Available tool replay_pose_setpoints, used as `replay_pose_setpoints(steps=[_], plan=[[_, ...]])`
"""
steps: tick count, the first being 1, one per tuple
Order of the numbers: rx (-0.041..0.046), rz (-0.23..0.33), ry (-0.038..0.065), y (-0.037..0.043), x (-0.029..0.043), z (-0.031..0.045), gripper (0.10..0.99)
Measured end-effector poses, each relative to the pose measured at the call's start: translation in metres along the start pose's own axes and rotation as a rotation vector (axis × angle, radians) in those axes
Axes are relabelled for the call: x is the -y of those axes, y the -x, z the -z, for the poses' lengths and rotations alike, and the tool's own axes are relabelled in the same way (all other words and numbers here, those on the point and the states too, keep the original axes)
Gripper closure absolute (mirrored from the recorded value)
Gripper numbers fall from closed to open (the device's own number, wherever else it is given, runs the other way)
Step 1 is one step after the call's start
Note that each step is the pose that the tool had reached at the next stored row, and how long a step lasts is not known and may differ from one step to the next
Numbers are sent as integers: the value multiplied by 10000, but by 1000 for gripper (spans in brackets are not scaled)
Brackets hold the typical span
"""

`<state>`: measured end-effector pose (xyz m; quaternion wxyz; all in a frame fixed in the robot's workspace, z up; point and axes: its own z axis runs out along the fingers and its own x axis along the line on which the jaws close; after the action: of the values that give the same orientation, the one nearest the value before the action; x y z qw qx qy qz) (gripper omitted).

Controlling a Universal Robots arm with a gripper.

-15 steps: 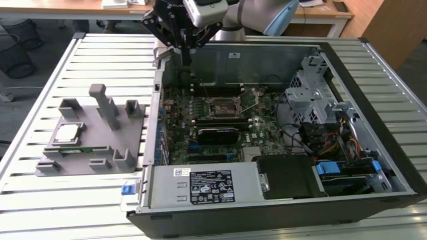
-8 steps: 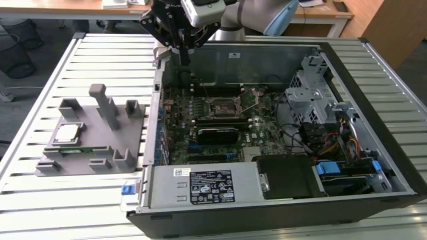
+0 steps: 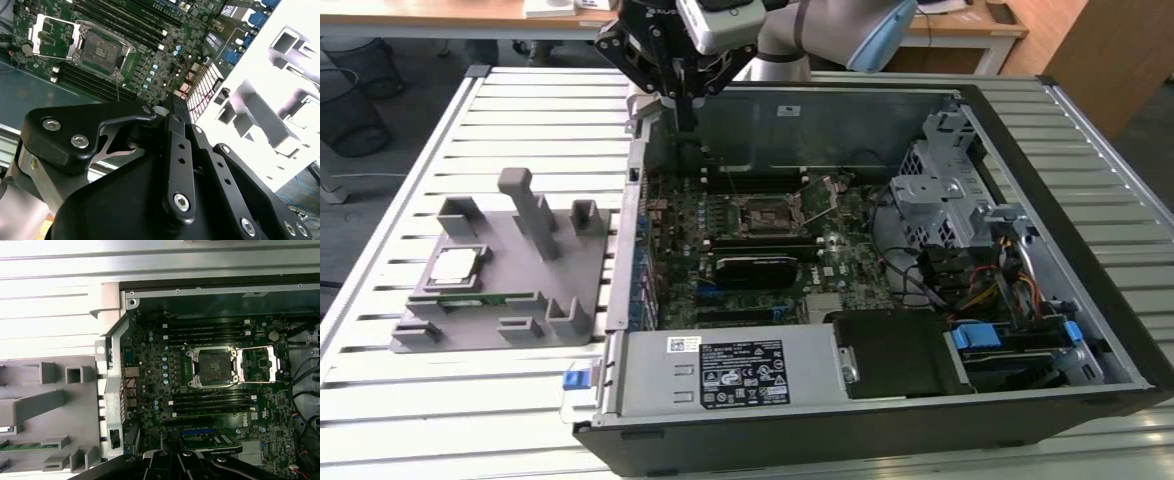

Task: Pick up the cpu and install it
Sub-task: 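Reach for the cpu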

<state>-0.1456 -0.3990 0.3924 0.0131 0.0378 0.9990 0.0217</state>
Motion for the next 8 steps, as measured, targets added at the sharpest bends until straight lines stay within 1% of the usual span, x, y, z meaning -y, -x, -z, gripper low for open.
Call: replay_pose_setpoints(steps=[8], plan=[[-1, -1, -1, -38, 3, -2, 980]])
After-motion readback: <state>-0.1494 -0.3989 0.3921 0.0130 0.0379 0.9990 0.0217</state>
